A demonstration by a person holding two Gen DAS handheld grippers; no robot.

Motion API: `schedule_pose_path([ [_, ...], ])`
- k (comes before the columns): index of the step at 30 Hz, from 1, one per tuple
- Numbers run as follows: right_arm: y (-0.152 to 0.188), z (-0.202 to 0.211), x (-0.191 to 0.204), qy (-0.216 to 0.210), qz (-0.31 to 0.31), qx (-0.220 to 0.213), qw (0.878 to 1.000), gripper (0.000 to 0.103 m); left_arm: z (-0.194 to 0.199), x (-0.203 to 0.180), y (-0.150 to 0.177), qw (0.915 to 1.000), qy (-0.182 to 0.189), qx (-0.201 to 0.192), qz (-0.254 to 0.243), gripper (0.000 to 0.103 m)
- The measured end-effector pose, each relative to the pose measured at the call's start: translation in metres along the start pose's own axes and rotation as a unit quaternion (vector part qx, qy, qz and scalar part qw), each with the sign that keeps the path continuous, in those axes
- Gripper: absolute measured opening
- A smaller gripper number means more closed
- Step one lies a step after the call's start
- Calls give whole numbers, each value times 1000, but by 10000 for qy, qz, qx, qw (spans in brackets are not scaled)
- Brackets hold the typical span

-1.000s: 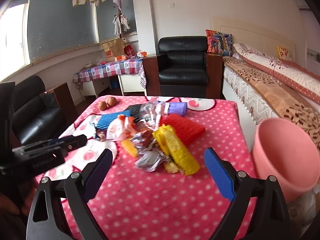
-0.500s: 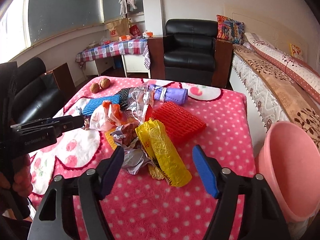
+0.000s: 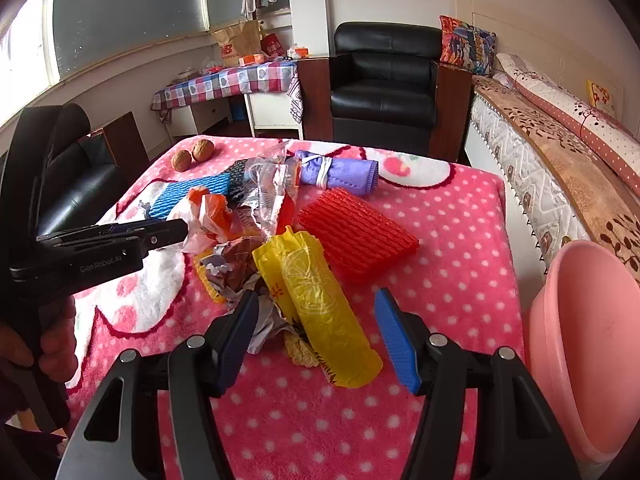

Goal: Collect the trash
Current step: 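Grasp the yellow plastic bag with the right tool while the left tool grasps the white plastic bag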

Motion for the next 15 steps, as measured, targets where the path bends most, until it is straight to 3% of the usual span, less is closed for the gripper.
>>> schedule_pose_path([
  [3,0,-3,-3,-19,-46,42,10000,56,-2,0,-1,10000,28,-25,-17,35],
  [5,1,-7,-4,-34,-56,98,9999,50,-4,-4,0,9999,37,-6,-102,24],
  [10,4,-13,-6,-93,-127,189,9997,25,-2,-7,1,9998,64,-77,-183,8],
  [15,4,-6,-9,-158,-257,105,9995,13,9,-9,2,9996,130,-157,-186,5],
])
Point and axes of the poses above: each gripper's, at about its wrist camera, not at the fingertips, and z roughly against the way its jaws point, x to its left, y to its underside, the point moved 9 cm from there along -z, roughly the way its jaws point, and after that the axes turned 10 degrees about z, right-handed, at the moved point
